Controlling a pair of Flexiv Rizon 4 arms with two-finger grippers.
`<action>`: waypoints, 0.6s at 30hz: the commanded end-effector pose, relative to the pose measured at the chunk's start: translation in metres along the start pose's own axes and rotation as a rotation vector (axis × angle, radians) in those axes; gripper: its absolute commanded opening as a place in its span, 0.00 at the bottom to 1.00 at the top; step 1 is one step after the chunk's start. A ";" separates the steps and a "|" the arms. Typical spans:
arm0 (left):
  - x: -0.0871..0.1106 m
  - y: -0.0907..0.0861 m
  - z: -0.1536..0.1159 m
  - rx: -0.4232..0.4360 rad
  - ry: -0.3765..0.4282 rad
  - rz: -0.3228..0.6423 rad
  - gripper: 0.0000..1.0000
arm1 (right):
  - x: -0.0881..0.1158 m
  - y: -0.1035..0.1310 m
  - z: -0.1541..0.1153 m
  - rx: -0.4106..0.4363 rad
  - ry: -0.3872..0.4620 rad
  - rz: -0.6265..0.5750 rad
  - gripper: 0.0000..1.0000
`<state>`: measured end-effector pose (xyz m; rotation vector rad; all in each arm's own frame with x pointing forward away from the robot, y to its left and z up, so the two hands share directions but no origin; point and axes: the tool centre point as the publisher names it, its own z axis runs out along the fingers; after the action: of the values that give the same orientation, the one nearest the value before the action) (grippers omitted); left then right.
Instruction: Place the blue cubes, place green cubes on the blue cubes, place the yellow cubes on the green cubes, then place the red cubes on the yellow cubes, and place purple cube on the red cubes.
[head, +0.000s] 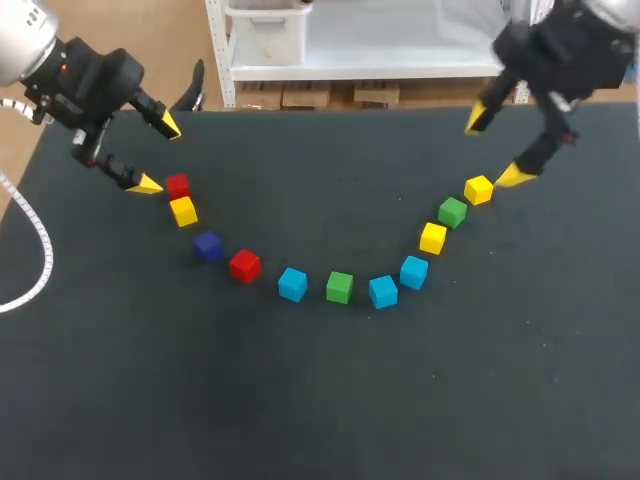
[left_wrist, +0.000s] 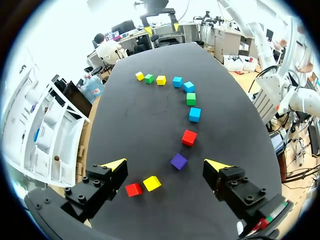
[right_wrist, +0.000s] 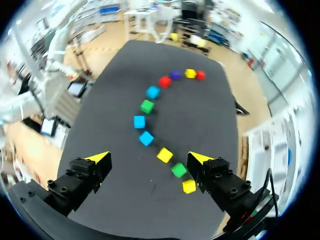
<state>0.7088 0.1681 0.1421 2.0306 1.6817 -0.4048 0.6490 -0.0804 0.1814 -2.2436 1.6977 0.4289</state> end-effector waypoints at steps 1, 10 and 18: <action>0.001 -0.001 0.000 -0.002 -0.002 0.003 1.00 | -0.020 -0.003 0.027 -0.113 0.210 -0.255 1.00; 0.001 -0.001 0.000 -0.002 -0.002 0.003 1.00 | -0.044 0.010 0.082 -0.111 0.217 -0.283 1.00; 0.001 -0.001 0.000 -0.002 -0.002 0.003 1.00 | -0.040 0.017 0.117 -0.052 0.215 -0.215 1.00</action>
<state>0.7088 0.1681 0.1421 2.0306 1.6816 -0.4048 0.6223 -0.0013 0.1055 -2.5907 1.5241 0.2179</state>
